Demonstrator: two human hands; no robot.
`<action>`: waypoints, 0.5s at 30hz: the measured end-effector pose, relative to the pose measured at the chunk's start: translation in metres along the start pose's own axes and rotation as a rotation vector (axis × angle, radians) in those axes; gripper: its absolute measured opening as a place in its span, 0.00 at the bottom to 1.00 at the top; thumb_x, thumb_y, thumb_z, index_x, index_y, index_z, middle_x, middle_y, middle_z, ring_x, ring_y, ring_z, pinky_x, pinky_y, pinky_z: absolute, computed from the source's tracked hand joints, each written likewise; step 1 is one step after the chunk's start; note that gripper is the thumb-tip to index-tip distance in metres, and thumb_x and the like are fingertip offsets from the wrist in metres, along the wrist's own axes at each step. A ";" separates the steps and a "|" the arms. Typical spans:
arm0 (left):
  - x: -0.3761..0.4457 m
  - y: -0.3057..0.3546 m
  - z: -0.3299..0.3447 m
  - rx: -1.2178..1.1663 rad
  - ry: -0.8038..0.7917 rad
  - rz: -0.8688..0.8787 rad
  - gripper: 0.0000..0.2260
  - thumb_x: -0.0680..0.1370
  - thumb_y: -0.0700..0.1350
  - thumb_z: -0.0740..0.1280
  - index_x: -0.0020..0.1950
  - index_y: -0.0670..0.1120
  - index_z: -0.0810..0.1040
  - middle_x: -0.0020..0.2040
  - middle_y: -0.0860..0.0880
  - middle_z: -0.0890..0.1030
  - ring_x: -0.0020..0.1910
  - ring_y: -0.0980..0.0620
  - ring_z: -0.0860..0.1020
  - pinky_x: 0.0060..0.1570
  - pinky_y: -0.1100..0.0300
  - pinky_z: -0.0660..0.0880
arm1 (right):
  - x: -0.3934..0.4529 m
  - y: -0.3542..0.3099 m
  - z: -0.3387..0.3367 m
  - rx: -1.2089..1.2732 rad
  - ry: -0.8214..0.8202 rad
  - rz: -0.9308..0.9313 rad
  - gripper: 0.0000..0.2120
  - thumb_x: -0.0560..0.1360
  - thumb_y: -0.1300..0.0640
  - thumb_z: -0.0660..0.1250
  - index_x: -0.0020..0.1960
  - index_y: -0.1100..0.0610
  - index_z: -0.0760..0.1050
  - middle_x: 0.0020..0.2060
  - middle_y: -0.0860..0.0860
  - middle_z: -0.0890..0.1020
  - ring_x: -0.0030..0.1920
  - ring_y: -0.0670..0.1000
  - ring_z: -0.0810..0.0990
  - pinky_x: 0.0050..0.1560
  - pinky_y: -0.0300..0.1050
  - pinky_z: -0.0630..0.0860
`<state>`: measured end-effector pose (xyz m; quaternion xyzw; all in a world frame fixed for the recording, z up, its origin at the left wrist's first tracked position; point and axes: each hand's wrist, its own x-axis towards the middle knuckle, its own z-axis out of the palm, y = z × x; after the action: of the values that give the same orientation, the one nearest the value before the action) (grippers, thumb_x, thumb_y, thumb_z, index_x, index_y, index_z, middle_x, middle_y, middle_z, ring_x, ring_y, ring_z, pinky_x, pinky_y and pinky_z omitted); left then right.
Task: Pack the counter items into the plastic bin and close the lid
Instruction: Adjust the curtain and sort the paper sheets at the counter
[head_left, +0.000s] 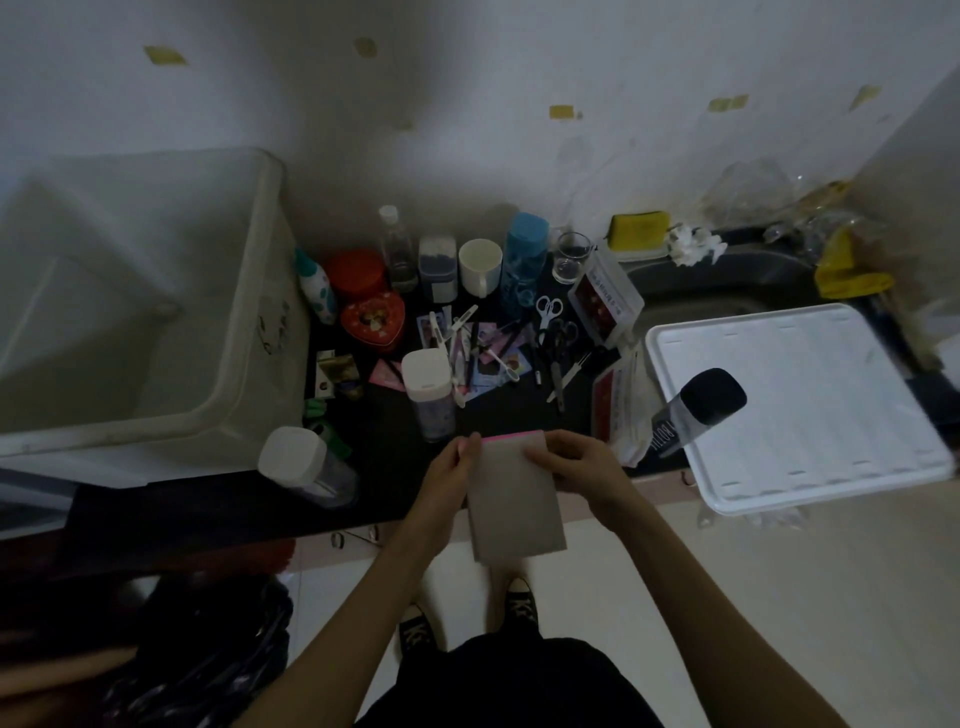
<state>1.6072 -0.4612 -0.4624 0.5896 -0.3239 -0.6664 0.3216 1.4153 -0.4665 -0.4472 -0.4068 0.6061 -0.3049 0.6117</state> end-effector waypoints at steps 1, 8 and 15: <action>0.001 0.001 0.002 -0.014 0.029 -0.021 0.18 0.79 0.61 0.61 0.49 0.46 0.75 0.52 0.43 0.80 0.54 0.42 0.79 0.56 0.45 0.76 | 0.002 0.003 0.003 -0.035 0.011 0.016 0.15 0.75 0.47 0.71 0.58 0.53 0.79 0.50 0.50 0.84 0.52 0.51 0.83 0.49 0.49 0.82; 0.017 -0.002 0.006 -0.047 0.221 -0.126 0.14 0.81 0.60 0.58 0.56 0.52 0.74 0.57 0.43 0.79 0.56 0.42 0.78 0.60 0.42 0.75 | 0.006 0.026 0.030 -0.292 0.010 0.159 0.16 0.82 0.43 0.54 0.62 0.52 0.71 0.53 0.50 0.78 0.50 0.47 0.78 0.51 0.46 0.74; 0.020 -0.020 -0.005 0.011 0.421 -0.104 0.11 0.84 0.52 0.53 0.62 0.51 0.70 0.56 0.47 0.75 0.51 0.48 0.75 0.52 0.50 0.74 | 0.016 0.040 0.074 -0.407 0.074 0.195 0.19 0.84 0.46 0.51 0.66 0.57 0.67 0.60 0.55 0.77 0.56 0.52 0.77 0.59 0.50 0.74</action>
<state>1.6089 -0.4660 -0.4910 0.7334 -0.2226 -0.5424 0.3441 1.4848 -0.4516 -0.4948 -0.4501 0.7134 -0.1305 0.5209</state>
